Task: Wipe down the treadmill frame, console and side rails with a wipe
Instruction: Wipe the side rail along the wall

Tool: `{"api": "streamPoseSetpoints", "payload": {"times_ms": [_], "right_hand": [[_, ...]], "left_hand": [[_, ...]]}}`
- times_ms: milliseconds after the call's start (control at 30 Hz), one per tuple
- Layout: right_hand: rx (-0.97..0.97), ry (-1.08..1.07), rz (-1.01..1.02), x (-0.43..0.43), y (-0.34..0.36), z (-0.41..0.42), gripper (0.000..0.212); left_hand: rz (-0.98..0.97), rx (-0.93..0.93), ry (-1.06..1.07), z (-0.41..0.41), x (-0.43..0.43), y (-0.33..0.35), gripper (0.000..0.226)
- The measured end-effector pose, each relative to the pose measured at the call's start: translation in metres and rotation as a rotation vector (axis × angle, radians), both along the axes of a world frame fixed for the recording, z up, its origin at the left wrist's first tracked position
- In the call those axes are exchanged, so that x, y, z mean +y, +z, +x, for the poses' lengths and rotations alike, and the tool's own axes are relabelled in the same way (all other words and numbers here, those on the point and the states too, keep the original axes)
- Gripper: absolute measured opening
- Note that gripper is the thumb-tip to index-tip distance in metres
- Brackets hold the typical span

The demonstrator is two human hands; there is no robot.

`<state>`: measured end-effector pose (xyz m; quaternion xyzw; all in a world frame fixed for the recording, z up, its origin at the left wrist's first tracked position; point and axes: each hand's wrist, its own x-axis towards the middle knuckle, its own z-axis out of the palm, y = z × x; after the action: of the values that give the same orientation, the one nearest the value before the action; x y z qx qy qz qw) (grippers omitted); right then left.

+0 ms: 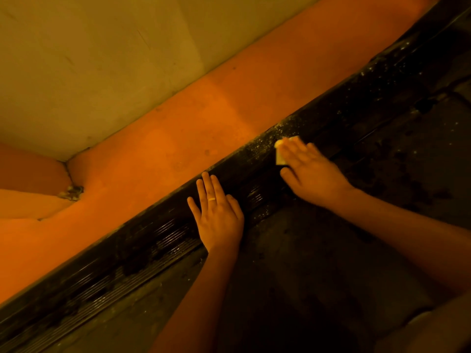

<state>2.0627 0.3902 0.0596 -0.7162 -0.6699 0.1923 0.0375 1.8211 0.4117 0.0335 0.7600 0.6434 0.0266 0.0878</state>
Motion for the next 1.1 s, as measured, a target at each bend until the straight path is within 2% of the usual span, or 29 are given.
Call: {"api": "streamPoseSetpoints", "payload": {"times_ms": [67, 167, 367, 533, 667, 767, 933, 1100], "right_hand": [[0.018, -0.130, 0.014, 0.004, 0.000, 0.025, 0.064], [0.037, -0.188, -0.017, 0.005, 0.001, 0.029, 0.064], [0.008, -0.031, -0.019, -0.004, -0.001, 0.009, 0.071], [-0.012, -0.291, 0.029, 0.003, -0.005, 0.073, 0.062], [-0.014, -0.329, -0.005, 0.004, -0.005, 0.069, 0.067], [-0.003, -0.217, -0.028, 0.002, -0.001, 0.030, 0.072], [0.032, 0.120, -0.086, -0.009, 0.013, -0.045, 0.084], [0.055, 0.305, -0.047, -0.006, 0.007, -0.069, 0.071]], "left_hand": [[0.000, -0.006, 0.000, 0.000, 0.000, 0.000, 0.062], [0.002, -0.013, 0.003, -0.001, 0.000, -0.001, 0.062], [-0.004, -0.006, 0.004, -0.001, 0.001, -0.002, 0.063], [-0.002, -0.013, 0.006, 0.000, 0.000, -0.002, 0.063], [-0.004, -0.018, 0.007, 0.000, 0.000, -0.002, 0.063], [0.000, -0.019, 0.007, 0.000, 0.000, -0.003, 0.062], [0.025, -0.027, 0.005, 0.000, 0.000, -0.004, 0.062], [0.026, -0.024, 0.008, 0.000, 0.000, -0.005, 0.062]]}}
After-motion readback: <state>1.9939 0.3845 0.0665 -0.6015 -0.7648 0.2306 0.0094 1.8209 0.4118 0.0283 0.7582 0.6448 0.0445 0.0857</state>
